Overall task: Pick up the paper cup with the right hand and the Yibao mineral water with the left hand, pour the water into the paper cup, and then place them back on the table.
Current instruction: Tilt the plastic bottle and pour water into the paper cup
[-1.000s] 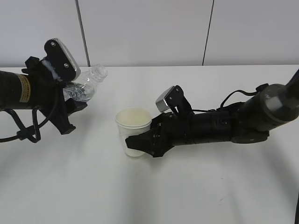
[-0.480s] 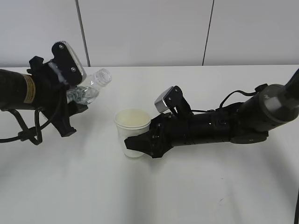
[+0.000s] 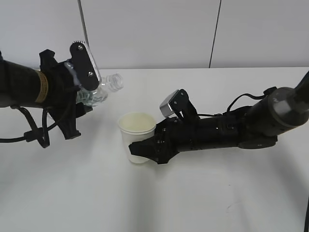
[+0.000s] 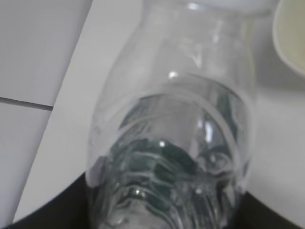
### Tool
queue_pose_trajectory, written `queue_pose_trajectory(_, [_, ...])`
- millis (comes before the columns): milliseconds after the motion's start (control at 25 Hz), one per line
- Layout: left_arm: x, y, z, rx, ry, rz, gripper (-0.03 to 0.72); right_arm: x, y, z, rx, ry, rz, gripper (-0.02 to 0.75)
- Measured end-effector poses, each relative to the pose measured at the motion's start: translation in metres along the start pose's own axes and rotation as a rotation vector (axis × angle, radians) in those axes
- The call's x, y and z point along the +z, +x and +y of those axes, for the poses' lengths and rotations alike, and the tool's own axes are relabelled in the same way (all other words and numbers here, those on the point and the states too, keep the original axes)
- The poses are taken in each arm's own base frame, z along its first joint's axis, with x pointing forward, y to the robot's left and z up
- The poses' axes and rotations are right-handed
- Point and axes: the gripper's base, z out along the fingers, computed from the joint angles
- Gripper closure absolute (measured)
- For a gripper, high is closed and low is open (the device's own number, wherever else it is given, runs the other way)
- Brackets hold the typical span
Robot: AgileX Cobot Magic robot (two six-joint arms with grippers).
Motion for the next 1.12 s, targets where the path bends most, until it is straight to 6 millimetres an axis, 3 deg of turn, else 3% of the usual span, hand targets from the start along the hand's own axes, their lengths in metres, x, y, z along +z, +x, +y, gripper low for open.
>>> queue_pose_trajectory(1120, [-0.0032,-0.0056,-0.0061,0.256,-0.050,0.130,0.328,0.0000,0.0008,-0.0001,-0.003,0.001,0.008,0.227])
